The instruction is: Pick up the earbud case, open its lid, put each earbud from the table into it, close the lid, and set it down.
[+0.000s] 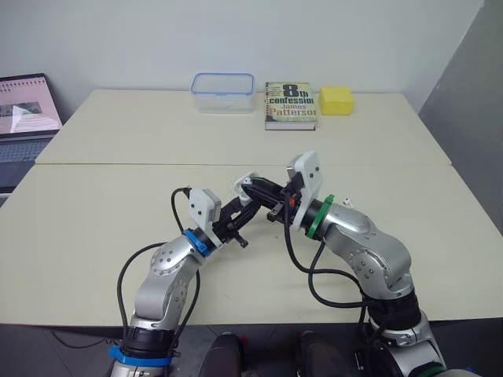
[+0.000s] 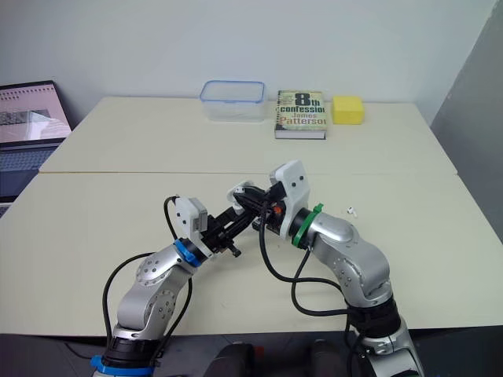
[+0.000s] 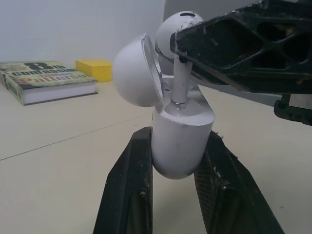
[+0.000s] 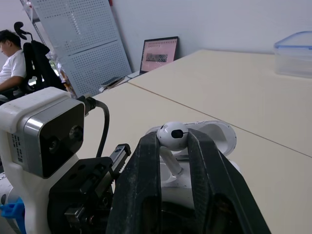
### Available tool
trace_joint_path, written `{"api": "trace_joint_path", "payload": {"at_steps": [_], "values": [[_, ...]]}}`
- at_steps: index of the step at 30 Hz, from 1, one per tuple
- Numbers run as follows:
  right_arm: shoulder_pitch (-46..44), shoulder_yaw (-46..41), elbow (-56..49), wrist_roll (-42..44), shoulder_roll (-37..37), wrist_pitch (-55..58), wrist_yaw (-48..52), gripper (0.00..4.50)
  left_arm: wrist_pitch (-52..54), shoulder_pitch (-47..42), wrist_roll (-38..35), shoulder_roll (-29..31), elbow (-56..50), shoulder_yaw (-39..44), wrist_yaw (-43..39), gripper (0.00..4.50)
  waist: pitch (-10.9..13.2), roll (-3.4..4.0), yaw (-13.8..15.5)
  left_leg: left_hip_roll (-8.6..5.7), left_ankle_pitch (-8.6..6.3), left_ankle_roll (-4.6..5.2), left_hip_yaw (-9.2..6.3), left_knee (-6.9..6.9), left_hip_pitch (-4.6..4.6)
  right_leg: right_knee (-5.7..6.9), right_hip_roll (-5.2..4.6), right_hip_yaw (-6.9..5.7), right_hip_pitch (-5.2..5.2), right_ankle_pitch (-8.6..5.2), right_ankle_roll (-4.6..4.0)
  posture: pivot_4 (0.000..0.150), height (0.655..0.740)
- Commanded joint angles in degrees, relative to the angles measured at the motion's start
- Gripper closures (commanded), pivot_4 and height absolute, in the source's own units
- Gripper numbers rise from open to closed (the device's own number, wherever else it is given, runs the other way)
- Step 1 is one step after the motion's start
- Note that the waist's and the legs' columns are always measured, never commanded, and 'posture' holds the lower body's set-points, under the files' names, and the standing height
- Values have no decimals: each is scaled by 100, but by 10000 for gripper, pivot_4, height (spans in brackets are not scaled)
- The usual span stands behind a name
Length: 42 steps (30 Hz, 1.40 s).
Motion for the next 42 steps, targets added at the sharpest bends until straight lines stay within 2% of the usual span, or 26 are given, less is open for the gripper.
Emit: {"api": "trace_joint_path", "payload": {"at_steps": [1, 23, 33, 38, 42], "values": [[31, 81, -85, -2, 75, -198, 7, 41062, -24, -91, -85, -12, -137, 17, 2, 37225, 0, 0, -1, 0, 0, 0, 0, 0, 0, 0, 0, 0, 0, 0, 0, 1500, 7400], [238, 506, 160, -348, -45, -530, 63, 41062, 111, -151, -99, -58, -211, 43, 74, 37225, 0, 0, -3, 0, 0, 0, -1, -1, 0, -2, 0, -1, 0, -1, 1, 1500, 7400], [159, 358, -77, -488, -232, -516, -36, 7383, 142, -114, -100, -43, -232, 26, 99, 37225, 0, 0, 0, -1, 0, 0, -2, -1, -2, -5, 0, -1, 0, -1, 1, 1500, 7400], [216, 153, -514, -271, -563, -301, 112, 6949, 149, -93, -98, -55, -225, 32, 117, 37225, 0, 0, 1, 0, 0, 0, -3, -3, -2, -8, 0, -2, 0, -1, 1, 1500, 7400], [366, -539, -1079, 212, -1290, -6, 482, 6949, 131, -83, -92, -46, -180, 70, 111, 37225, 0, 0, 26, -1, 0, 0, -8, -3, -9, -14, 0, -6, 0, -1, 1, 1500, 7400]]}}
